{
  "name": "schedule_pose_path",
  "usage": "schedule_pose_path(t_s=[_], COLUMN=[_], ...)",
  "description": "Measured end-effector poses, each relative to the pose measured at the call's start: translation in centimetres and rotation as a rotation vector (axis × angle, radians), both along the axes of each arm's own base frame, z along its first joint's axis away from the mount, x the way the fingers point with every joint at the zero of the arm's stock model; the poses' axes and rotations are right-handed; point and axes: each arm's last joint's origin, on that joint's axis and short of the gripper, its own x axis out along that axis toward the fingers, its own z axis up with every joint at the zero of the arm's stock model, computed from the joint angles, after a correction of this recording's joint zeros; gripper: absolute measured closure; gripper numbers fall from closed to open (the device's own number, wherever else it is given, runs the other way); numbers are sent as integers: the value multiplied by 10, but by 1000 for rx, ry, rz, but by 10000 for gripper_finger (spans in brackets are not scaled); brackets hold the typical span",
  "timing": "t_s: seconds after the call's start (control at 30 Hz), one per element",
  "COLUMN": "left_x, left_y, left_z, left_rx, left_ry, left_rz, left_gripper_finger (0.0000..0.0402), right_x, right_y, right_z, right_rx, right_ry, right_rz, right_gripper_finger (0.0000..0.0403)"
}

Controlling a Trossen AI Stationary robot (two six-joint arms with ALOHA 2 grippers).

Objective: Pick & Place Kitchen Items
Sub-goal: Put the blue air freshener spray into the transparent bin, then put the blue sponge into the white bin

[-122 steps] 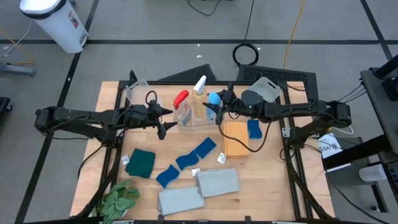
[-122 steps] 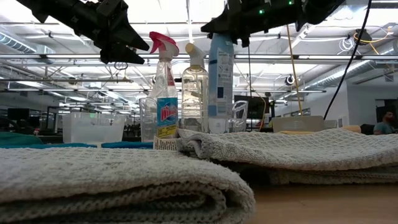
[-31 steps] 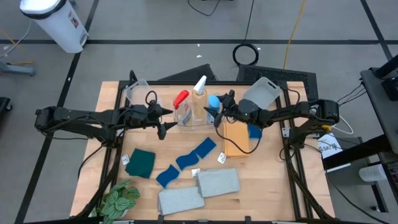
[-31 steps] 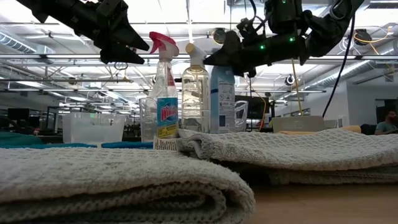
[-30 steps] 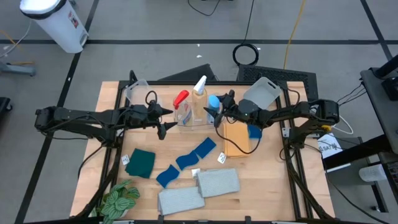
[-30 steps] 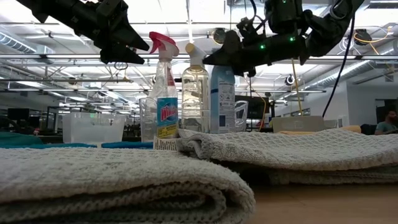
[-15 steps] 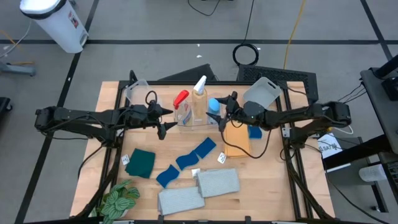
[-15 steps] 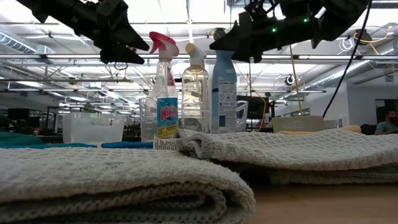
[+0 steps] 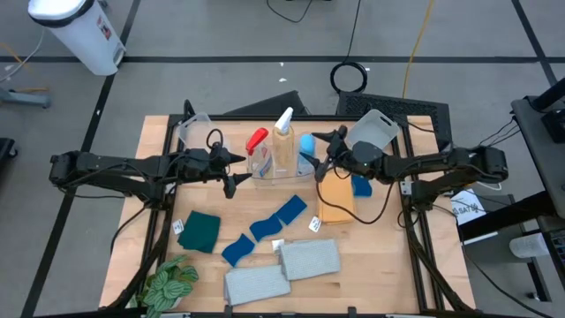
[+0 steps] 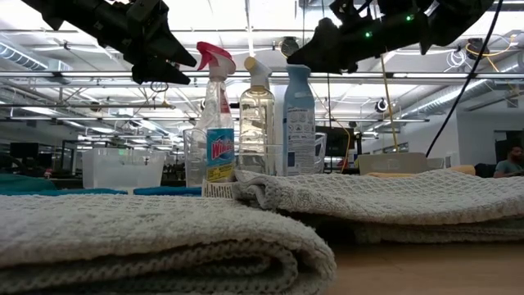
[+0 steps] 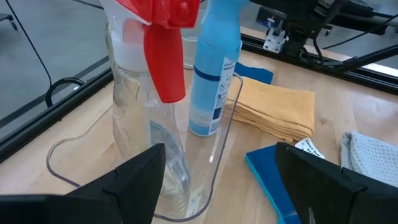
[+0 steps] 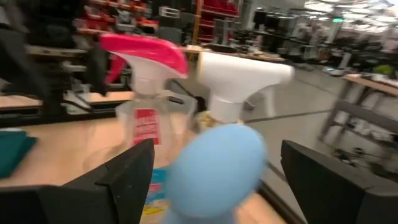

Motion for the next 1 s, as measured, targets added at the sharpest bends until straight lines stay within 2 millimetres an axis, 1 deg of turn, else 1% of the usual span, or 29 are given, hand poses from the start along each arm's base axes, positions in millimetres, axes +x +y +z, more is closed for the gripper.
schedule_pose_path(t_s=[0.1,0.3,0.57,0.7,1.0], left_x=[0,0,0,0,0], left_y=[0,0,0,0,0], left_z=[0,0,0,0,0], left_rx=[0,0,0,0,0], left_ry=[0,0,0,0,0], left_rz=[0,1,1,0,0], left_gripper_finger=[94,94,94,94,94], right_x=[-3,-7,-21,-30,-47], right_y=[0,1,5,13,39], right_z=[3,8,10,12,13], right_rx=[-7,-3,86,140,266], right_ry=[-2,-12,42,69,121], right_rz=[-29,-26,-24,-3,77], right_gripper_finger=[90,90,92,99,126])
